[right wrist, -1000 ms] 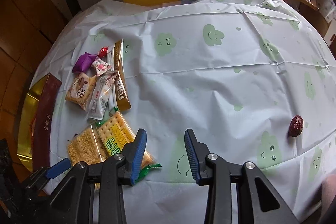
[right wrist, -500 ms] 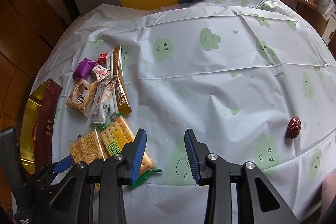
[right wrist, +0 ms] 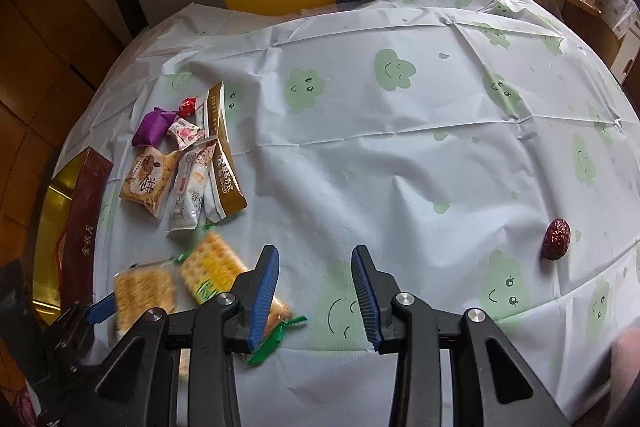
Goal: Organize snacks
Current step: 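Grasp the puffed rice pack with the left tool while the right tool reaches the red candy, then grasp and lift the red wrapped candy with the right tool while the left tool holds the rice pack, then carry the rice pack with the left tool into the gold tray and release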
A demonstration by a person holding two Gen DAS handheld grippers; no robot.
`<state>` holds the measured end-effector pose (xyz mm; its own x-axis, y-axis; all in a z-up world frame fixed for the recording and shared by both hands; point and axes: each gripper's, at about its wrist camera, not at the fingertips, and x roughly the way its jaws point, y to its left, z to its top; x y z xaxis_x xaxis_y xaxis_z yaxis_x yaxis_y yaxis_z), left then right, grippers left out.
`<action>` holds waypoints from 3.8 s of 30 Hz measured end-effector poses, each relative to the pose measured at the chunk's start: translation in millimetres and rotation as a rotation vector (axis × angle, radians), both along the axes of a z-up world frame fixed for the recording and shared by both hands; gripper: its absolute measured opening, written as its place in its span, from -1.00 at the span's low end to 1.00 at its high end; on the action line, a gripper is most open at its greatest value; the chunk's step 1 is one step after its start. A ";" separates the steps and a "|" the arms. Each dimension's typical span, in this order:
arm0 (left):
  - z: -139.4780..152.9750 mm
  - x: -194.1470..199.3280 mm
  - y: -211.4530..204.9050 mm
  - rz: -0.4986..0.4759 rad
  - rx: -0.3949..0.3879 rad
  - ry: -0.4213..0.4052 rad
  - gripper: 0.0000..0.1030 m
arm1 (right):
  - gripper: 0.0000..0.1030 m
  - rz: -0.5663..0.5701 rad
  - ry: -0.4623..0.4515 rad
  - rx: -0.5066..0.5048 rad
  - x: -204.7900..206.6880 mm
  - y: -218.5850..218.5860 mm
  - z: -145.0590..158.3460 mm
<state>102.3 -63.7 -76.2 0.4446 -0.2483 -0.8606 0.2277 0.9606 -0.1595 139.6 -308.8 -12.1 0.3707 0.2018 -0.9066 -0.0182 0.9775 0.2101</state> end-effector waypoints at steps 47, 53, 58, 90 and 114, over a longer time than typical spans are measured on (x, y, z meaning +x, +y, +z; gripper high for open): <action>-16.5 -43.9 20.2 -0.035 0.003 -0.205 0.62 | -0.69 0.287 -0.067 -0.206 154.5 179.8 -14.1; -16.4 -46.0 19.4 -0.028 0.009 -0.206 0.62 | -0.69 0.230 -0.104 -0.167 115.0 133.0 13.6; -15.6 -44.9 20.1 -0.031 0.012 -0.200 0.59 | -0.69 0.169 -0.037 -0.180 78.6 86.6 -0.2; 90.9 -32.1 138.1 0.276 -0.117 -0.311 0.47 | -0.68 0.164 0.076 -0.315 9.7 68.9 -50.9; 64.6 -7.4 221.9 0.546 0.111 -0.284 0.49 | -0.68 0.182 0.061 -0.334 9.5 72.9 -53.4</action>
<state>94.9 158.2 -11.6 0.6973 0.1633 -0.6980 -0.2819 0.9577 -0.0575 149.1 -235.9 -65.5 0.2990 -0.0512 -0.9529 -0.1951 0.9742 -0.1136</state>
